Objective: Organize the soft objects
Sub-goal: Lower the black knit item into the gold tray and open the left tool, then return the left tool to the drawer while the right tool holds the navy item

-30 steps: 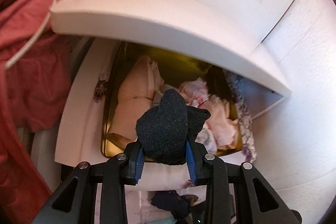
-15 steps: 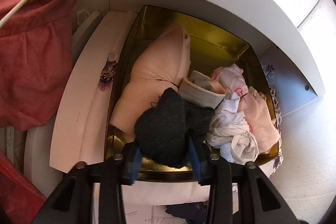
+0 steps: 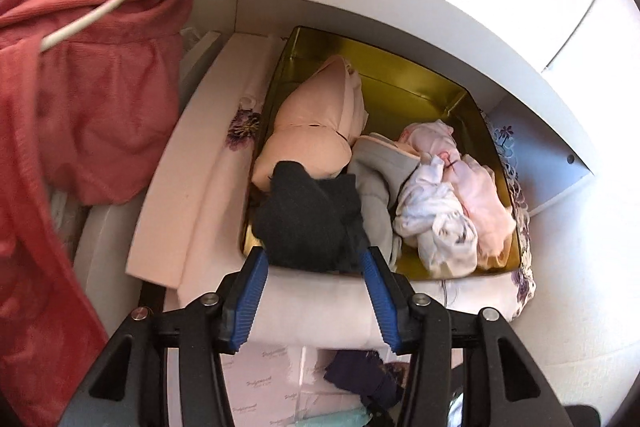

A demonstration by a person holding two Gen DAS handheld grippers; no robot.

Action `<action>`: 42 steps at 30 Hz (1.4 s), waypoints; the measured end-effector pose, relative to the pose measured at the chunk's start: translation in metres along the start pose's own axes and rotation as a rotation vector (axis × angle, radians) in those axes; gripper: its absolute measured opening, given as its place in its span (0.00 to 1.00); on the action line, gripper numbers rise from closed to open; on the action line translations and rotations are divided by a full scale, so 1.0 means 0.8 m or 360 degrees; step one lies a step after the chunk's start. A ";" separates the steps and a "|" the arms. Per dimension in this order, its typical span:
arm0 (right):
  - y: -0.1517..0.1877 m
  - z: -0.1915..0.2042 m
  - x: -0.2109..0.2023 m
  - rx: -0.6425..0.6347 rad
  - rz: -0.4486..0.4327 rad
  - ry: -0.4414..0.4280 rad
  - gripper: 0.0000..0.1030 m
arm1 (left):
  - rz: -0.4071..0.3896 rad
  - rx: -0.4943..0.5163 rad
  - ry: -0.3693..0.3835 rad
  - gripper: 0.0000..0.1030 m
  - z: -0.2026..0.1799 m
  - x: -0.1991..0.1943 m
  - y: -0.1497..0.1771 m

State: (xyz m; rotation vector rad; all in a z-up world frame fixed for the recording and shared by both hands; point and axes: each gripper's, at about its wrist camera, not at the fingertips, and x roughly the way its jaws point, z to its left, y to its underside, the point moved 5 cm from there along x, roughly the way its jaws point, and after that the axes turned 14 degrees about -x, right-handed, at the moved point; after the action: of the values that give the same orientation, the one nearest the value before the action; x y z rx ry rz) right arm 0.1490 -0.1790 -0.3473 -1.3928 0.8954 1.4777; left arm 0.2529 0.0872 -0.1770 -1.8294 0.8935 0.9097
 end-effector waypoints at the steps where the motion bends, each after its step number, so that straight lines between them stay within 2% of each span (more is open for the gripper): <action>1: 0.000 0.000 0.000 0.0000 0.0001 0.0000 0.37 | -0.0005 0.0009 0.0000 0.49 0.001 -0.004 0.003; 6: 0.000 0.000 0.000 -0.0005 0.0002 0.0005 0.37 | -0.0014 0.0039 -0.0001 0.49 0.010 -0.023 0.028; 13: 0.000 -0.001 0.000 0.0007 -0.0003 -0.0008 0.37 | 0.0061 0.0075 -0.0028 0.49 0.023 -0.027 0.065; 16: 0.000 -0.002 0.000 0.0015 -0.0007 -0.0015 0.37 | 0.0150 0.0093 -0.0040 0.49 0.030 -0.019 0.081; 23: 0.002 -0.012 0.000 0.0063 -0.0025 -0.0066 0.37 | 0.0490 0.0099 -0.0094 0.49 0.057 0.026 0.126; 28: 0.003 -0.019 0.001 0.0086 -0.0034 -0.0087 0.37 | 0.0668 0.0111 -0.0147 0.49 0.067 0.052 0.156; 33: 0.006 -0.025 0.003 0.0121 -0.0041 -0.0111 0.37 | 0.0796 0.0267 -0.0204 0.49 0.058 0.074 0.191; 42: 0.006 -0.034 -0.002 0.0167 -0.0044 -0.0135 0.37 | 0.0924 0.0528 -0.0235 0.49 0.039 0.093 0.235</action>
State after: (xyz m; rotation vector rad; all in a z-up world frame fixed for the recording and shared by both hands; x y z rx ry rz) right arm 0.1542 -0.2059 -0.3493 -1.2521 0.8839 1.4377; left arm 0.1209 0.0341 -0.3235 -1.2162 1.4204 1.1468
